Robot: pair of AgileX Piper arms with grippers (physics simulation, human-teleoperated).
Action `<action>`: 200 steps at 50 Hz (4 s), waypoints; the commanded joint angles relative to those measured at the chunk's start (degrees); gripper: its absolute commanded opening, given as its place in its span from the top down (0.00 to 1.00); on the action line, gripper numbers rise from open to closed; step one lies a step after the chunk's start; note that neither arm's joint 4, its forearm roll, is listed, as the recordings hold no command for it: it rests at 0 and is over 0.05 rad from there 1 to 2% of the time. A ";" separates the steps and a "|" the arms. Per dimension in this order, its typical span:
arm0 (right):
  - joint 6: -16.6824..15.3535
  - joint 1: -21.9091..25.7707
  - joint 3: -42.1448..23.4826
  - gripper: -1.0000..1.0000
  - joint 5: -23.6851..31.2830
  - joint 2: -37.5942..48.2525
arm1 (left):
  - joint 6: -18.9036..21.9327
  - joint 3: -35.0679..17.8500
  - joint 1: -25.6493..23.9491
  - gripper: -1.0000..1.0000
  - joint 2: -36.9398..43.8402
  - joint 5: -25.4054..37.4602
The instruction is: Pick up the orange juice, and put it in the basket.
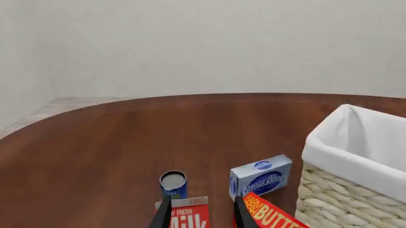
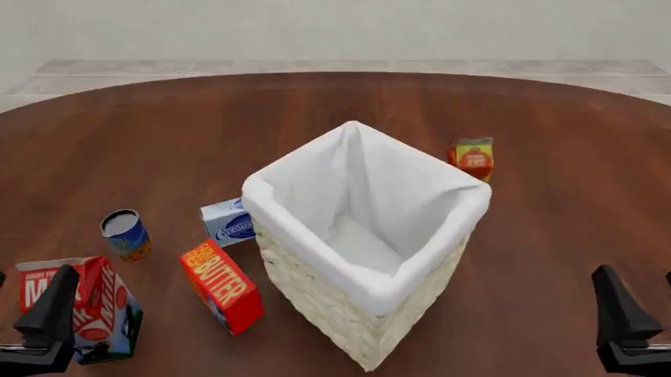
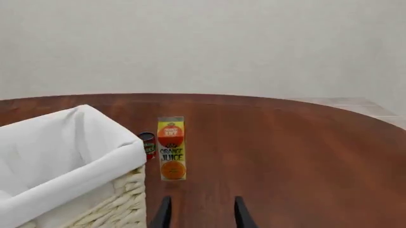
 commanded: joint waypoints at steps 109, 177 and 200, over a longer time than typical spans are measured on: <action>-2.60 7.64 -50.64 0.00 1.38 68.77 | 0.00 -0.15 0.01 0.00 0.27 -0.06; -8.54 8.43 -70.15 0.00 21.11 91.95 | 0.00 -0.15 0.00 0.00 0.26 -0.07; -7.08 9.36 -70.07 0.00 23.10 93.32 | 0.00 -0.15 0.00 0.00 0.25 -0.07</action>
